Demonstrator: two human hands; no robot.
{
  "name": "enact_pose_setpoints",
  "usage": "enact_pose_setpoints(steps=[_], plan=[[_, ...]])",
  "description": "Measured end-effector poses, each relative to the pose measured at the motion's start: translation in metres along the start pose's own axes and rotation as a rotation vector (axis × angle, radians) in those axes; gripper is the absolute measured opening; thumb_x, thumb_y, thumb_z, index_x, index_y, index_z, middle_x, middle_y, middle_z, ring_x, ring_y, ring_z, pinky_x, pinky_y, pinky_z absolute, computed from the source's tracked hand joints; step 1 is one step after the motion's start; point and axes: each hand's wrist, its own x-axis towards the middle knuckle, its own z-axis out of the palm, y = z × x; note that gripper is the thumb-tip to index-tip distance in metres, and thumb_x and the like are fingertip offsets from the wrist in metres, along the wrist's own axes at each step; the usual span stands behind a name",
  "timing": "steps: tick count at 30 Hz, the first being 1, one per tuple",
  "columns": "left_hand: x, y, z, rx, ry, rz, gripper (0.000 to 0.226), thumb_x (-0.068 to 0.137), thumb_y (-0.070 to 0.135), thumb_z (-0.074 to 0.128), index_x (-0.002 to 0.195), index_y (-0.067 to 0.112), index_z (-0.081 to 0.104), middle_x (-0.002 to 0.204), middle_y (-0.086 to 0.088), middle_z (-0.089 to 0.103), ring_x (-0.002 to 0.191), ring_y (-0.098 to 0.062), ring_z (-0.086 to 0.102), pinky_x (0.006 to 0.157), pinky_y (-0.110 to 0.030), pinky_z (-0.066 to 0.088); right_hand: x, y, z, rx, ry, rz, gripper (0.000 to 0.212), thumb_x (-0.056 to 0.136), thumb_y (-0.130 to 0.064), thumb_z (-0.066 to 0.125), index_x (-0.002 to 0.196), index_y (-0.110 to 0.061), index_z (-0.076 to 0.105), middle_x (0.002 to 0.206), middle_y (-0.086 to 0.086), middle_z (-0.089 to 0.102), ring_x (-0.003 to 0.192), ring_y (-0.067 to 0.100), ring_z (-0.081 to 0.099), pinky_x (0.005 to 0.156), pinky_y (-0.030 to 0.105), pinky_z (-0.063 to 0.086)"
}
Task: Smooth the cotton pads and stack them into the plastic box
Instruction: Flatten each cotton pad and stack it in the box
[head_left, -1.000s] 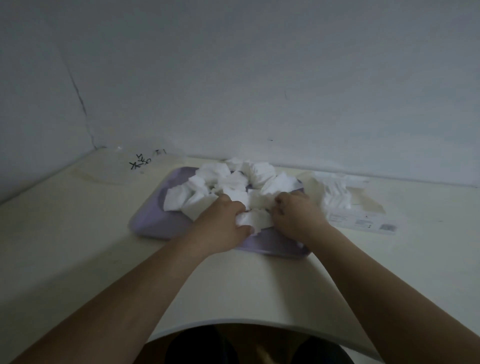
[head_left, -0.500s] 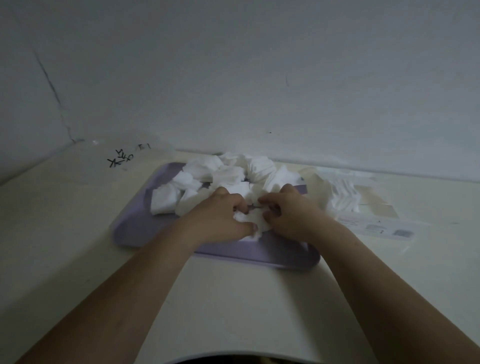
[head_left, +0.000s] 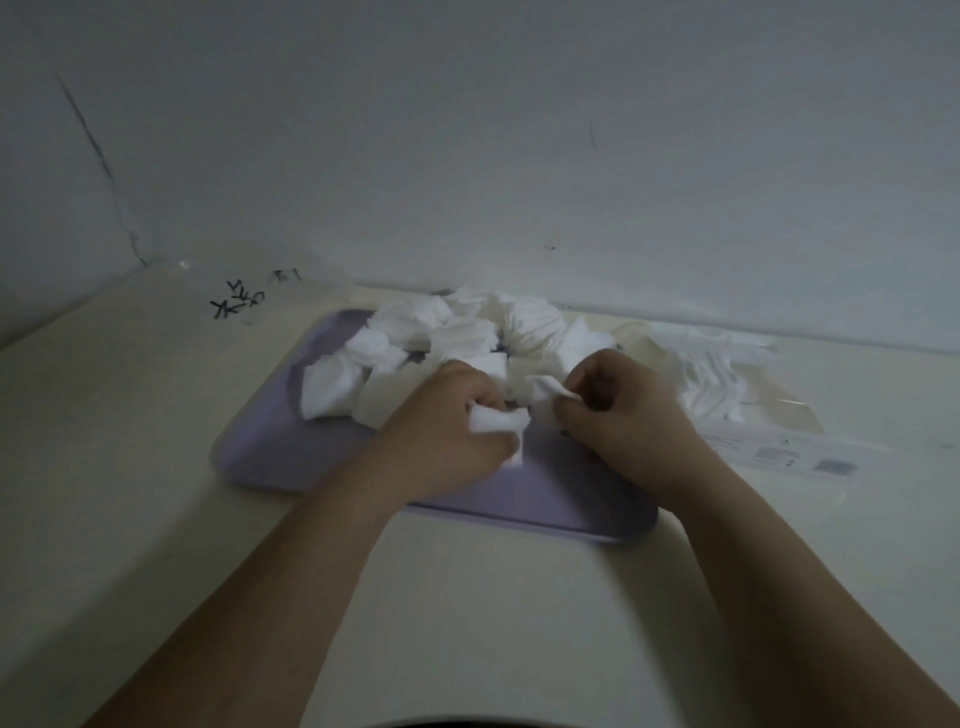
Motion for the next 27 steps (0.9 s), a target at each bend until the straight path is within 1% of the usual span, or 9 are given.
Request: enact_pose_setpoints(steps=[1, 3, 6, 9, 11, 14, 19, 23, 27], plan=[[0.001, 0.001, -0.001, -0.116, 0.074, -0.031, 0.019, 0.080, 0.017, 0.083, 0.084, 0.012, 0.065, 0.083, 0.002, 0.064, 0.063, -0.005, 0.057, 0.060, -0.028, 0.053, -0.001, -0.001, 0.000, 0.109, 0.008, 0.029, 0.017, 0.086, -0.009, 0.075, 0.091, -0.019, 0.062, 0.080, 0.009, 0.073, 0.072, 0.023, 0.069, 0.068, 0.041, 0.057], [0.003, 0.001, -0.005, -0.372, 0.153, -0.090, 0.017, 0.084, 0.009, 0.082, 0.090, 0.015, 0.067, 0.076, 0.005, 0.065, 0.060, -0.003, 0.056, 0.051, -0.022, 0.047, -0.003, -0.005, 0.001, 0.293, -0.007, 0.080, 0.030, 0.086, 0.001, 0.074, 0.107, -0.017, 0.061, 0.090, 0.016, 0.074, 0.072, 0.025, 0.071, 0.067, 0.040, 0.061], [0.004, -0.001, -0.006, -0.749, 0.077, -0.174, 0.036, 0.088, 0.003, 0.078, 0.118, 0.021, 0.069, 0.108, -0.005, 0.075, 0.091, -0.015, 0.071, 0.064, -0.029, 0.058, -0.004, -0.007, 0.004, 0.481, -0.034, 0.134, 0.047, 0.086, 0.008, 0.075, 0.126, -0.014, 0.061, 0.096, 0.015, 0.075, 0.076, 0.028, 0.073, 0.072, 0.040, 0.064], [0.005, -0.001, -0.001, -0.903, 0.042, -0.227, 0.040, 0.084, 0.004, 0.080, 0.121, 0.016, 0.070, 0.115, -0.011, 0.076, 0.101, -0.029, 0.072, 0.082, -0.046, 0.058, -0.002, -0.006, 0.006, 0.560, -0.055, 0.161, 0.023, 0.086, 0.009, 0.073, 0.108, 0.000, 0.072, 0.087, 0.017, 0.074, 0.077, 0.029, 0.070, 0.071, 0.037, 0.061], [0.005, 0.001, 0.000, -0.968, 0.050, -0.237, 0.024, 0.087, 0.000, 0.076, 0.108, 0.011, 0.073, 0.104, -0.015, 0.076, 0.095, -0.030, 0.071, 0.082, -0.044, 0.057, 0.000, -0.004, 0.008, 0.606, -0.039, 0.202, 0.012, 0.089, 0.005, 0.071, 0.100, 0.006, 0.073, 0.087, 0.022, 0.073, 0.079, 0.031, 0.069, 0.075, 0.041, 0.061], [0.006, 0.003, 0.001, -1.041, 0.053, -0.251, 0.015, 0.091, 0.000, 0.069, 0.101, 0.010, 0.071, 0.101, -0.015, 0.075, 0.095, -0.027, 0.073, 0.078, -0.038, 0.061, 0.001, -0.005, 0.009, 0.713, -0.020, 0.249, 0.018, 0.095, -0.003, 0.068, 0.104, 0.012, 0.070, 0.090, 0.024, 0.071, 0.082, 0.031, 0.068, 0.077, 0.043, 0.060], [0.008, 0.002, 0.000, -1.016, 0.044, -0.192, 0.017, 0.076, 0.014, 0.086, 0.089, 0.019, 0.076, 0.091, -0.008, 0.072, 0.081, -0.021, 0.066, 0.063, -0.031, 0.052, -0.002, -0.004, 0.011, 0.679, -0.064, 0.187, 0.018, 0.099, -0.017, 0.068, 0.094, -0.004, 0.078, 0.083, 0.011, 0.068, 0.075, 0.021, 0.061, 0.064, 0.029, 0.053], [0.006, 0.001, 0.001, -0.968, 0.090, -0.198, 0.022, 0.073, 0.021, 0.088, 0.092, 0.016, 0.077, 0.082, -0.006, 0.069, 0.068, -0.021, 0.050, 0.050, -0.026, 0.038, -0.003, -0.004, 0.012, 0.705, -0.071, 0.162, 0.016, 0.094, -0.010, 0.072, 0.104, 0.002, 0.077, 0.088, 0.021, 0.072, 0.077, 0.025, 0.065, 0.065, 0.030, 0.056], [0.005, 0.001, 0.004, -0.907, 0.127, -0.204, 0.021, 0.083, 0.012, 0.083, 0.101, 0.005, 0.074, 0.085, -0.014, 0.073, 0.070, -0.027, 0.061, 0.053, -0.026, 0.048, -0.005, -0.010, 0.010, 0.832, -0.093, 0.226, 0.023, 0.076, -0.008, 0.080, 0.094, 0.001, 0.070, 0.093, 0.026, 0.075, 0.088, 0.035, 0.076, 0.076, 0.039, 0.065]])
